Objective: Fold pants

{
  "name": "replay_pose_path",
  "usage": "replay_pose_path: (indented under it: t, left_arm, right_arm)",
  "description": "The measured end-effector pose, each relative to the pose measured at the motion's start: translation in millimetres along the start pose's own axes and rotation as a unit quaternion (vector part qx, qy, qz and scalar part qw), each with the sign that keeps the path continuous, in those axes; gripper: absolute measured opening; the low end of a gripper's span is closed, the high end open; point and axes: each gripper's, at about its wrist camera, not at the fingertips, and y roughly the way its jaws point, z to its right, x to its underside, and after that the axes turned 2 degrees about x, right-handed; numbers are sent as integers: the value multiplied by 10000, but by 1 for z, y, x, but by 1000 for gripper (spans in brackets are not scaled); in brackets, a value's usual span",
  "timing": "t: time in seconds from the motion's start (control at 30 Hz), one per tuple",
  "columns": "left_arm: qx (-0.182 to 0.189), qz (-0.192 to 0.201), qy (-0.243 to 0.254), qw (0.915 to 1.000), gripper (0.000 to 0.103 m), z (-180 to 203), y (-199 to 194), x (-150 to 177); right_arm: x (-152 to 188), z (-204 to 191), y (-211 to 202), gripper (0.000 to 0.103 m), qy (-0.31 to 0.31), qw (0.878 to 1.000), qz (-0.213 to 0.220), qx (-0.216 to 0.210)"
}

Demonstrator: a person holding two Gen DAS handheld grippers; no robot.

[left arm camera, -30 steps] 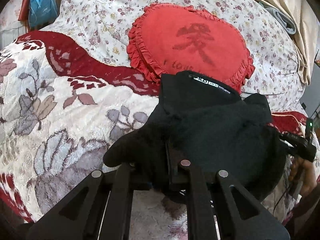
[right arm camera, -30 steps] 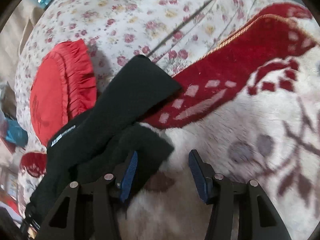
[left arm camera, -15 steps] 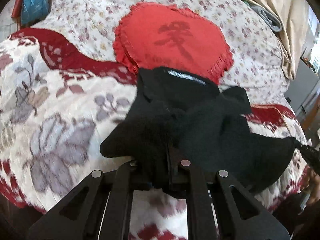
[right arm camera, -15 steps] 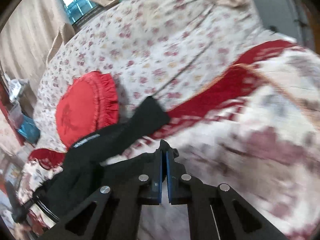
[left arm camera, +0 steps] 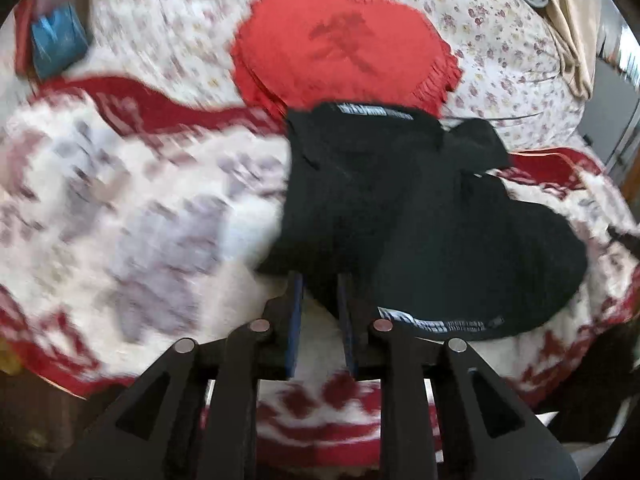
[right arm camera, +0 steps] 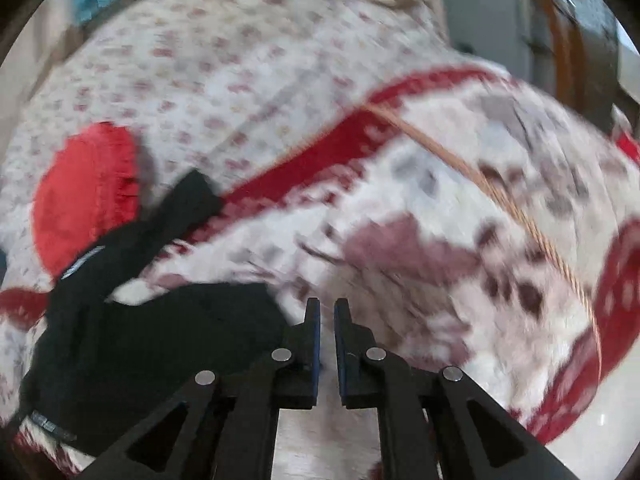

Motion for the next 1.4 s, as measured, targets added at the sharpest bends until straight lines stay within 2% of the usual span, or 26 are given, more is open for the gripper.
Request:
replay_pose_path:
  t: [0.07, 0.1, 0.17, 0.2, 0.23, 0.3, 0.4, 0.5, 0.63, 0.7, 0.77, 0.8, 0.83, 0.9, 1.0, 1.07, 1.17, 1.33, 1.4]
  left_arm:
    - [-163, 233, 104, 9995, 20, -2, -10, -6]
    - [-159, 323, 73, 9993, 21, -5, -12, -10]
    - [-148, 346, -55, 9993, 26, -8, -6, -18]
    - [-121, 346, -105, 9993, 27, -9, -3, -21]
    - [-50, 347, -156, 9993, 27, -8, 2, -24]
    - [52, 303, -211, 9993, 27, -5, 13, -26]
    - [156, -16, -297, 9994, 27, 0, 44, -25]
    - [152, -582, -344, 9976, 27, -1, 78, -16]
    - [229, -547, -232, 9980, 27, -2, 74, -25]
    - [305, -412, -223, 9984, 27, -7, 67, -38]
    - [273, -155, -199, 9993, 42, -13, 58, -56]
    - [316, -37, -189, 9993, 60, -16, 57, -65]
    - [388, 63, -196, 9990, 72, -20, 57, -76]
    - [644, 207, -181, 9975, 80, -29, 63, -98]
    - [828, 38, 62, 9965, 80, -34, 92, -130]
    - [881, -194, 389, 9952, 80, -34, 120, -149]
    - [881, -312, 706, 9931, 80, -35, 153, -170]
    - [1012, -478, 617, 9918, 80, -43, 202, -197]
    - [1137, -505, 622, 9903, 80, -43, 212, -202]
  right_arm:
    - [-5, -30, 0, 12, -392, 9969, -62, -678]
    - [-5, -49, 4, 15, -545, 9916, -187, -1156]
    - [-2, -77, 16, 29, -606, 9812, -361, -1794]
    - [2, -95, 24, 30, -612, 9737, -495, -2138]
    - [8, -113, 31, 30, -662, 9666, -614, -2397]
    - [18, -147, 47, 30, -947, 9569, -831, -2616]
    - [36, -190, 64, 30, -1485, 9465, -1081, -2654]
    - [54, -215, 89, 34, -1840, 9365, -1482, -2591]
    - [46, -215, 92, 35, -1903, 9344, -1511, -2604]
    - [34, -213, 87, 36, -1857, 9357, -1372, -2667]
    - [19, -217, 82, 40, -1967, 9348, -1153, -2723]
    - [11, -221, 78, 42, -2034, 9335, -1055, -2758]
    - [5, -225, 78, 46, -2104, 9322, -970, -2781]
    - [-13, -242, 81, 49, -2296, 9287, -765, -2811]
    - [-41, -279, 101, 50, -2753, 9200, -488, -2746]
    - [-56, -303, 118, 52, -3048, 9132, -526, -2653]
    - [-68, -338, 144, 53, -3608, 8974, -447, -2499]
    - [-76, -378, 188, 56, -4315, 8681, -390, -2424]
    - [-80, -382, 205, 56, -4463, 8630, -403, -2334]
